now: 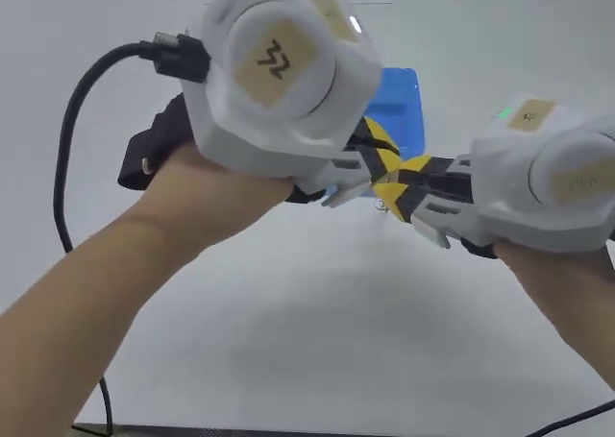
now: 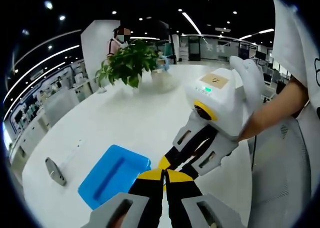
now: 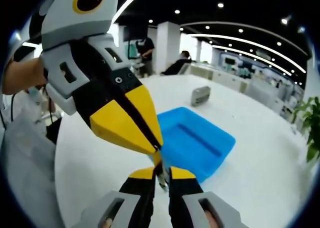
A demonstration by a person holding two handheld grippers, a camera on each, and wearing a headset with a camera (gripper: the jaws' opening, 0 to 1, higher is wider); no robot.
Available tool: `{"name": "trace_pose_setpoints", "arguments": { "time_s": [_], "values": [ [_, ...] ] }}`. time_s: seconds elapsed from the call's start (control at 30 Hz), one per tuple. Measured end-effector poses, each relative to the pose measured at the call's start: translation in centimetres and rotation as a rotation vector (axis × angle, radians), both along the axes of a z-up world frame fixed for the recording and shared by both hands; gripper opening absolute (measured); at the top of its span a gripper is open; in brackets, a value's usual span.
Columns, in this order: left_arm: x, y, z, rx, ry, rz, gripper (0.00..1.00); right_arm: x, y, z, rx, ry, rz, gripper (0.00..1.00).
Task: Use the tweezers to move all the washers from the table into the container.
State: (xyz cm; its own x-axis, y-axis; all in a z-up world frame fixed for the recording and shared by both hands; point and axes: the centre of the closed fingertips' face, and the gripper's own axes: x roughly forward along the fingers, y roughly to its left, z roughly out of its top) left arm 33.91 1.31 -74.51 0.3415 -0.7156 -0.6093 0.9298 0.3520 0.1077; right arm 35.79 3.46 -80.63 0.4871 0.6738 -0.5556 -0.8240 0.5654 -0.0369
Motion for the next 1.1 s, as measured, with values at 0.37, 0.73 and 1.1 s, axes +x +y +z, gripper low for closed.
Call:
{"name": "trace_pose_setpoints", "arguments": {
  "time_s": [0.37, 0.73, 1.1],
  "values": [
    [0.1, -0.1, -0.1, -0.002, 0.003, 0.007, 0.00, -0.1, 0.2, 0.0, -0.012, -0.001, 0.013, 0.04],
    [-0.4, -0.8, 0.0, 0.067, -0.019, -0.052, 0.00, -0.5, 0.0, 0.1, -0.119, -0.033, 0.055, 0.02],
    [0.1, -0.3, 3.5, 0.061, -0.077, -0.053, 0.00, 0.3, 0.3, 3.7, -0.111, -0.077, 0.068, 0.02]
  ]
}}
